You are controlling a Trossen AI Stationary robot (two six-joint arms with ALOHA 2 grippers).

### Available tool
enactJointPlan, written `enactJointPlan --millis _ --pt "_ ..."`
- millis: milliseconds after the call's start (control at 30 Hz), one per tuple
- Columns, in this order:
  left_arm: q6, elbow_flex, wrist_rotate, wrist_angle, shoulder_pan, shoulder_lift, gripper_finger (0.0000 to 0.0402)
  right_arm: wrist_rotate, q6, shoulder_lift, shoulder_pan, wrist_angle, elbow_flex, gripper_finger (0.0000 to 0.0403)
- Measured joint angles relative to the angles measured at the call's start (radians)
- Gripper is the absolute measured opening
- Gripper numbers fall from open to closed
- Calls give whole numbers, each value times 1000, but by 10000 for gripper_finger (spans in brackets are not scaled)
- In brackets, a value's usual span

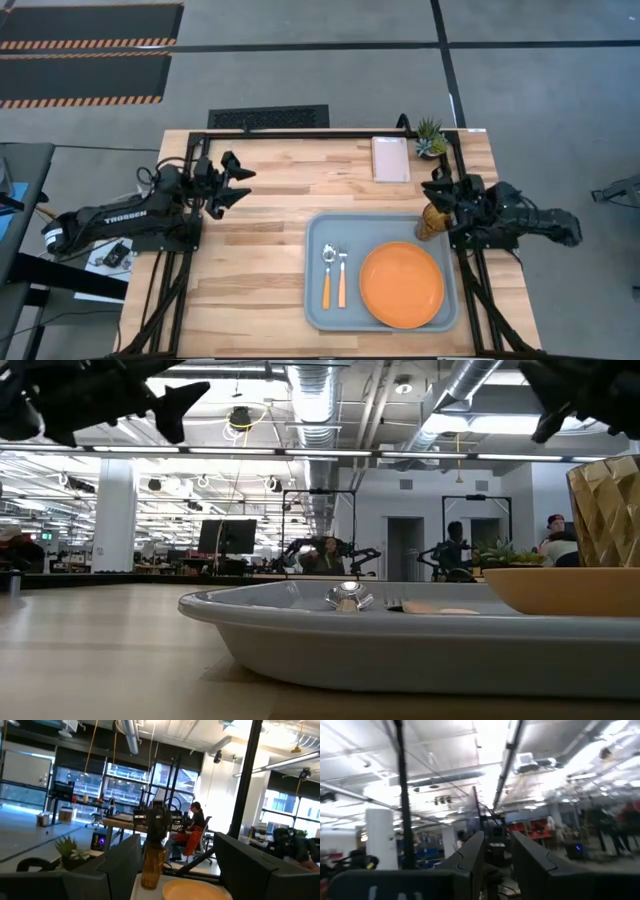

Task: Pick and place plate/cup/fork/spoon on tray
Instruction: Return to Home Position

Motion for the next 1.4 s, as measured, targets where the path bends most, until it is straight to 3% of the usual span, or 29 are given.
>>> enactJointPlan --millis 167,267,400,500,700,833,1133,1400 --pt "6 -92 -9 7 0 -95 240 -156 -1 0 -88 46 0 120" --pt "-16 -158 -25 -4 0 -163 240 -207 -2 0 -122 36 -1 120" --pt "7 -157 -52 -81 -5 -244 240 -222 -37 0 -143 75 -1 120" --pt "13 -158 -51 -115 -5 -288 240 -184 -33 0 -157 73 -2 120" --pt "14 -158 -68 -165 -5 -322 240 -7 31 0 -148 -17 -2 120" --pt "13 -159 -67 -173 -5 -322 240 3 -46 0 -132 -4 -2 120" --pt "13 -160 -136 -204 -5 -322 240 50 -32 0 -134 -32 -3 120" --pt "-59 -161 -171 -336 -5 -322 240 49 -30 0 -133 -76 -3 120"
